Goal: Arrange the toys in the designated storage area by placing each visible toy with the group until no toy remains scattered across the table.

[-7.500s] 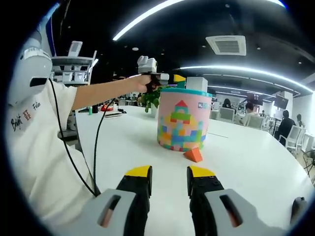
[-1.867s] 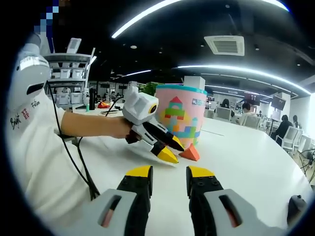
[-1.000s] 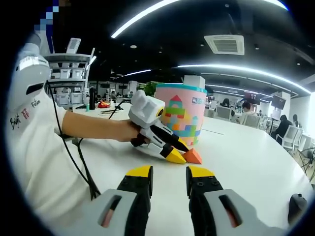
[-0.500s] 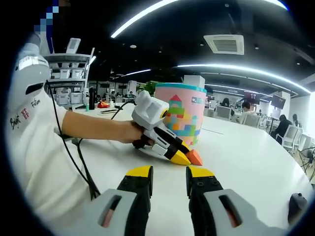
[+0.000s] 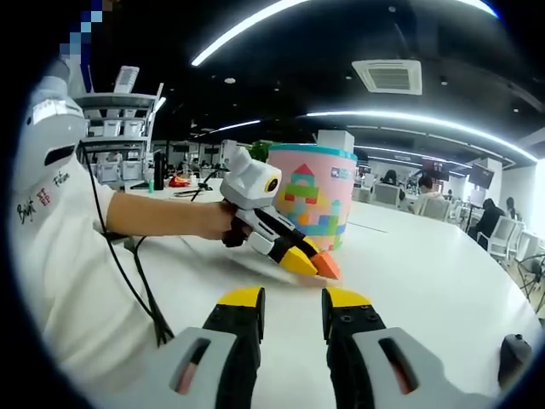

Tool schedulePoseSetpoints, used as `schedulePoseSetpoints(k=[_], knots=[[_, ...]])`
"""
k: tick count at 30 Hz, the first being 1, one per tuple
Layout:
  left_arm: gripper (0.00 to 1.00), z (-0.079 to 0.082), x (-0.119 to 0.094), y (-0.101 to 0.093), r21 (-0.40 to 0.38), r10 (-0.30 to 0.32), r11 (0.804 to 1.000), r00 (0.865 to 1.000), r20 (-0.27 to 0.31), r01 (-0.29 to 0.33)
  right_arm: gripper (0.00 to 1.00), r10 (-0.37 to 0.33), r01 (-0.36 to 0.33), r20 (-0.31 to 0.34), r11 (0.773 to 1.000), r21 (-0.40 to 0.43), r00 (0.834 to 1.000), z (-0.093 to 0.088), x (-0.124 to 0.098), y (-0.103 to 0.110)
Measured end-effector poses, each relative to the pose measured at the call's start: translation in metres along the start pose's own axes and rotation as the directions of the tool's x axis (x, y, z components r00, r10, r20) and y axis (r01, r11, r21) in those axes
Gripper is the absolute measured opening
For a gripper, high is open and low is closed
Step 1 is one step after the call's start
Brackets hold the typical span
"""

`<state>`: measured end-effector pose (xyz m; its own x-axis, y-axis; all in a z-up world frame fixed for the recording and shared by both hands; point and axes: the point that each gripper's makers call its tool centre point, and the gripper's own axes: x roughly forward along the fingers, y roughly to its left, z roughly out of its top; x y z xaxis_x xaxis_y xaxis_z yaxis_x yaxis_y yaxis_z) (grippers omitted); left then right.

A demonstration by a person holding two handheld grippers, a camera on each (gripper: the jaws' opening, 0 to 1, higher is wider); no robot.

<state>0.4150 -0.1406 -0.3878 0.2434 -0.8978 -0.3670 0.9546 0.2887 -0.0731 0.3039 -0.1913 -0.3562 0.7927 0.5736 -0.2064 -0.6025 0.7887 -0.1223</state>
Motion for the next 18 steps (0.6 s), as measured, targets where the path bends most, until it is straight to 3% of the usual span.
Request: schedulePoseSetpoints(k=[5, 8, 12, 18], knots=[[0.21, 0.005, -0.016, 0.001, 0.038, -0.019, 0.999, 1.000, -0.003, 0.019, 0.27, 0.004, -0.004, 0.001, 1.000, -0.002, 1.000, 0.001, 0.001, 0.000], [0.21, 0.015, -0.032, -0.008, 0.065, -0.050, 0.997, 0.998, 0.031, 0.048, 0.27, 0.005, -0.005, 0.000, 1.000, -0.005, 1.000, 0.001, 0.001, 0.000], [0.21, 0.022, -0.049, -0.012, 0.096, -0.040, 0.995, 0.998, 0.043, 0.036, 0.27, 0.003, -0.003, 0.001, 1.000, -0.005, 1.000, 0.001, 0.001, -0.001], [0.21, 0.047, -0.086, -0.004, 0.072, -0.047, 0.997, 0.992, 0.119, 0.039, 0.27, 0.015, -0.015, 0.002, 1.000, -0.010, 1.000, 0.003, 0.004, 0.003]])
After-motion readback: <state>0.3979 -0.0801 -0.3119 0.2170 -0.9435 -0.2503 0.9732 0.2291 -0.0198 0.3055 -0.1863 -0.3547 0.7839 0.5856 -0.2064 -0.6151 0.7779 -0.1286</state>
